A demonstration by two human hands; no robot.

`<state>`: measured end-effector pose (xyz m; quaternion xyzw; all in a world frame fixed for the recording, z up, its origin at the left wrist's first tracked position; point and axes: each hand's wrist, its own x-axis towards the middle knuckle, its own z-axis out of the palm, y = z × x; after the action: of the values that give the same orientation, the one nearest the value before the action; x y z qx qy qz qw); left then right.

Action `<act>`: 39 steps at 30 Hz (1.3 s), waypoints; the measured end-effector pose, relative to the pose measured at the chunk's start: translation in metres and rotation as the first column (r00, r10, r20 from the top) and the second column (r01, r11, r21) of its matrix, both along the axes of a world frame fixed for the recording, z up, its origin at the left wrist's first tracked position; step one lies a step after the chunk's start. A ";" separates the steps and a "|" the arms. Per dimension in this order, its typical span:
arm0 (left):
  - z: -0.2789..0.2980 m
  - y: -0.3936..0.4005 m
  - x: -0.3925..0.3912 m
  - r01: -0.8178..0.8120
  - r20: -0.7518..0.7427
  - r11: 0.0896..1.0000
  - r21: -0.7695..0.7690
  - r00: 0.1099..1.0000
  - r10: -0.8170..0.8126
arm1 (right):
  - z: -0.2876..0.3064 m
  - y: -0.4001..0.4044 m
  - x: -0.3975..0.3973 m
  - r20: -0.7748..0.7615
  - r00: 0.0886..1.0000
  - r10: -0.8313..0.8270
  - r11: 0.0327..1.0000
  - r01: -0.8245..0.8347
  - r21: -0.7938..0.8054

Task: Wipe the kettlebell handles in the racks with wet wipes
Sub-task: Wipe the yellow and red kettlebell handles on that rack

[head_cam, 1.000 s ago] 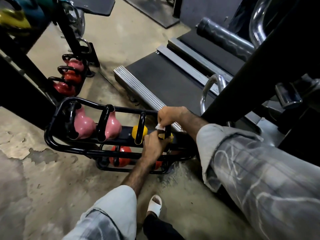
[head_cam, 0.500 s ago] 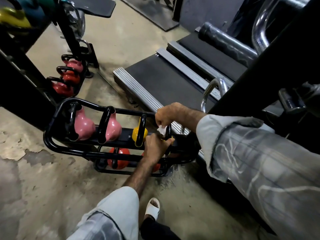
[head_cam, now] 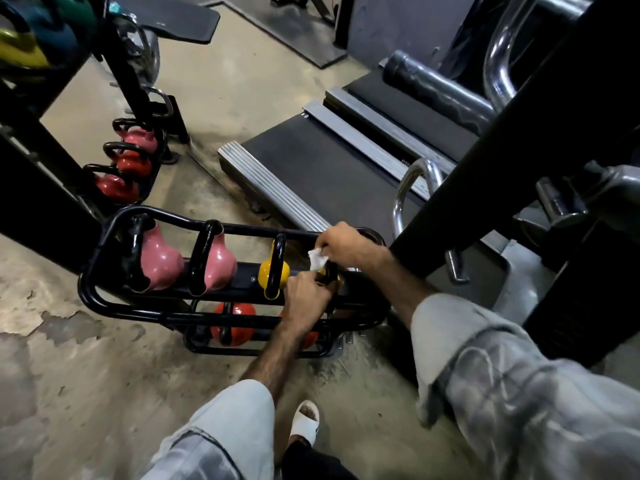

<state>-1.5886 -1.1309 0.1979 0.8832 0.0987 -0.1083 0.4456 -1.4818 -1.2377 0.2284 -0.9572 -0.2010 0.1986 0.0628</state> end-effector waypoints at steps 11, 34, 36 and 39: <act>0.000 0.003 0.001 0.023 0.050 0.999 -0.030 0.999 -0.022 | -0.055 -0.005 -0.043 -0.614 0.436 -0.658 -0.016 0.807 0.591; 0.006 0.003 0.010 0.099 0.034 0.991 0.092 0.994 -0.102 | -0.043 0.007 -0.049 -0.972 0.149 -0.181 -0.371 0.905 0.208; 0.006 0.004 0.011 0.099 0.028 0.991 0.086 0.994 -0.102 | -0.045 0.002 -0.053 -0.977 0.138 -0.163 -0.367 0.911 0.190; 0.006 0.001 0.009 0.105 0.025 0.990 0.089 0.994 -0.108 | -0.053 -0.009 -0.065 -0.962 0.169 -0.213 -0.348 0.907 0.236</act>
<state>-1.5794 -1.1295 0.2038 0.9073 0.0494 -0.1146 0.4016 -1.5467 -1.2464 0.1752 -0.4875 0.3519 0.2255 0.7665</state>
